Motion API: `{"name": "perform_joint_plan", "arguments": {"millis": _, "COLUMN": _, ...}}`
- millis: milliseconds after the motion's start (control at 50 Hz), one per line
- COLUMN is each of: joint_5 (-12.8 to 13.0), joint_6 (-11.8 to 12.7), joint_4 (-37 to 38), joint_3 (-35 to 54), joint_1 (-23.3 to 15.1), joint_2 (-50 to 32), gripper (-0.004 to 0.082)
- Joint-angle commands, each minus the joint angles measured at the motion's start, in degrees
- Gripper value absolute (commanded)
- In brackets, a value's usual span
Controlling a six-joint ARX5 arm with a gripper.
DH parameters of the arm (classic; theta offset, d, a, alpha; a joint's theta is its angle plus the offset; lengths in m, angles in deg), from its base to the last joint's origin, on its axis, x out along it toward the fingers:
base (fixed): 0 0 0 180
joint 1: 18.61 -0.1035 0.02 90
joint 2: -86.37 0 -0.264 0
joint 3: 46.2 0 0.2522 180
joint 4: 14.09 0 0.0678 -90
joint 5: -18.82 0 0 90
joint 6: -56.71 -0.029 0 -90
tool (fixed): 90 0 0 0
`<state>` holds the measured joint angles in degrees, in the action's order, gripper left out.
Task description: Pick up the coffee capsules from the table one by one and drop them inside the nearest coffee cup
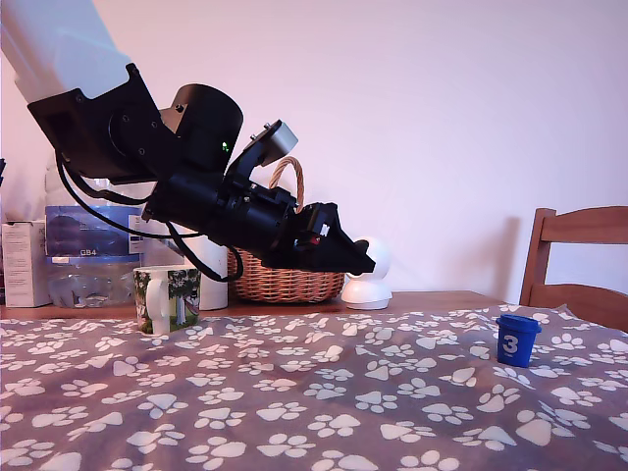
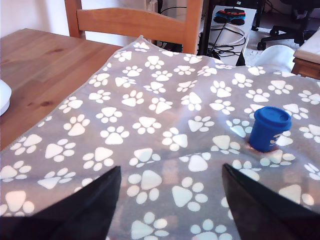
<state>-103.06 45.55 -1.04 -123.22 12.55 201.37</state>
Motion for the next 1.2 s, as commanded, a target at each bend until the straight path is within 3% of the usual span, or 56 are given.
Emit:
{"name": "perform_joint_plan", "arguments": {"millis": 0, "joint_5": 0.24, "joint_6": 1.4, "joint_4": -2.08, "joint_3": 1.36, "joint_1": 2.21, "joint_2": -1.31, "gripper": 0.0555}}
{"name": "perform_joint_plan", "arguments": {"millis": 380, "joint_5": 1.14, "joint_6": 6.34, "joint_4": 0.37, "joint_3": 1.6, "joint_1": 2.34, "joint_2": -1.31, "gripper": 0.0554}}
{"name": "perform_joint_plan", "arguments": {"millis": 660, "joint_5": 3.82, "joint_6": 8.28, "joint_4": 9.35, "joint_3": 6.32, "joint_1": 3.21, "joint_2": -1.31, "gripper": 0.0554}}
{"name": "perform_joint_plan", "arguments": {"millis": 820, "joint_5": 5.62, "joint_6": 8.37, "joint_4": 15.15, "joint_3": 9.31, "joint_1": 4.68, "joint_2": -1.31, "gripper": 0.0554}}
{"name": "perform_joint_plan", "arguments": {"millis": 1040, "joint_5": 5.97, "joint_6": 10.36, "joint_4": 20.92, "joint_3": 13.11, "joint_1": 7.5, "joint_2": -1.31, "gripper": 0.0554}}
{"name": "perform_joint_plan", "arguments": {"millis": 1180, "joint_5": 8.68, "joint_6": 11.04, "joint_4": 22.88, "joint_3": 15.43, "joint_1": 9.6, "joint_2": -1.31, "gripper": 0.0554}}
